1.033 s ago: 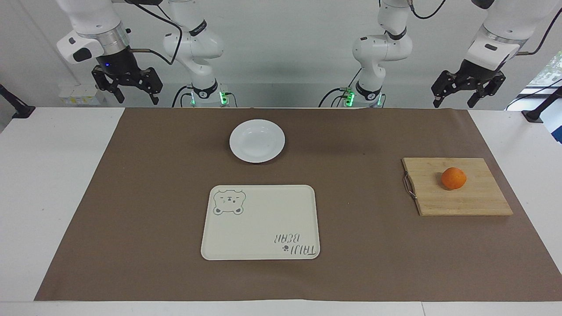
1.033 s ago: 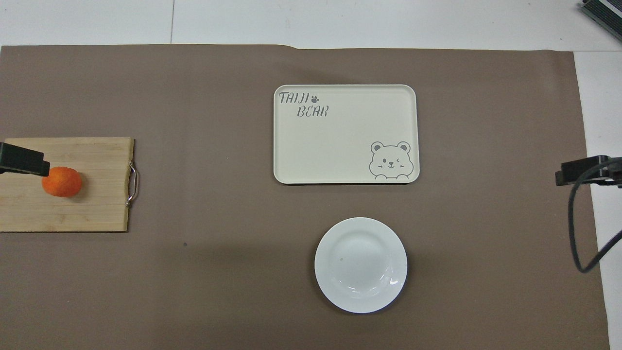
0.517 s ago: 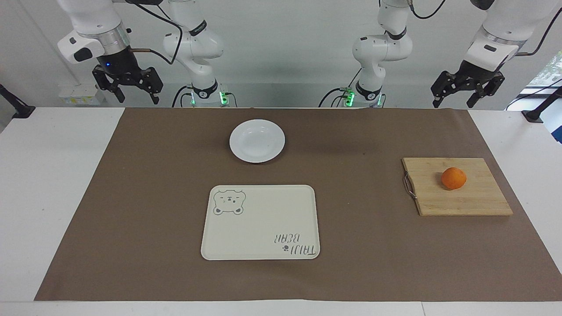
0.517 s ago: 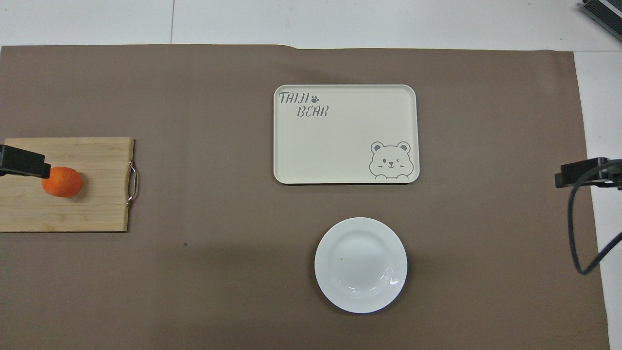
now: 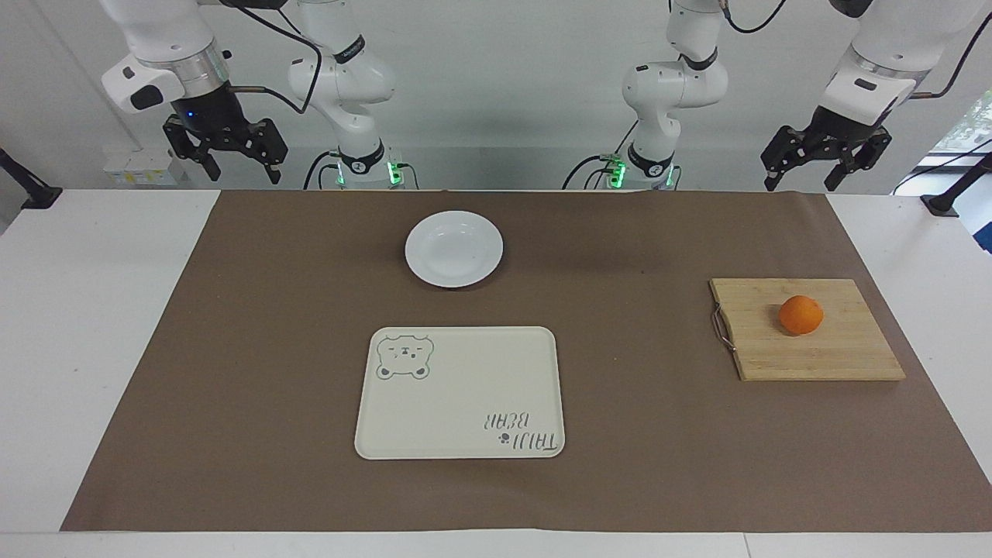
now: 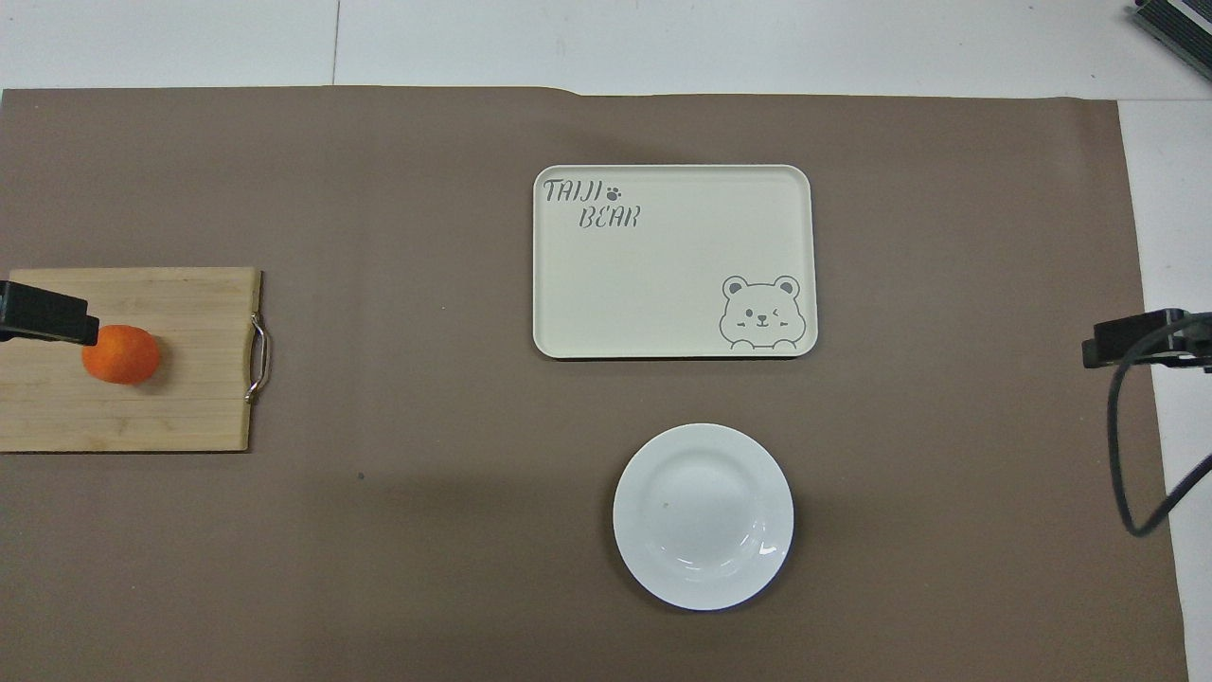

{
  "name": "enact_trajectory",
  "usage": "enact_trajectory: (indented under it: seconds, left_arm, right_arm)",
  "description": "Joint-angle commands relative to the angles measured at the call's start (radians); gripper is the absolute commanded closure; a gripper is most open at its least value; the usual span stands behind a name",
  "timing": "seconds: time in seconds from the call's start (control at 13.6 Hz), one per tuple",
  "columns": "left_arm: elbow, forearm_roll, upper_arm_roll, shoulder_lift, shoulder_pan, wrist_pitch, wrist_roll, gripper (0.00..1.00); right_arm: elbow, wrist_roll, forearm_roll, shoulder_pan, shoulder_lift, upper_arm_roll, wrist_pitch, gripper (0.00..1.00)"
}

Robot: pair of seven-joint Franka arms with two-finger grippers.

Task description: Place orange and plate with both arms

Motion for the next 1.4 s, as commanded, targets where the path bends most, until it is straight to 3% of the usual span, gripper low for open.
enact_trajectory:
  seconds: [0.0,0.66,1.33]
  left_arm:
    - [-0.054,0.014,-0.003,-0.023,0.009,0.035,0.018,0.00]
    - [-0.396,0.011,-0.002,-0.015,0.216,0.416,0.259,0.00]
    - [-0.535,0.002,-0.003,0.166,0.306,0.764,0.374,0.00]
  right_arm:
    - [-0.029,0.001,-0.001,-0.006,-0.027,0.003,-0.005,0.00]
    - [-0.035,-0.001,-0.001,-0.009,-0.034,0.001,-0.005,0.00]
    - [-0.038,-0.001,-0.001,-0.009,-0.035,0.001,-0.005,0.00]
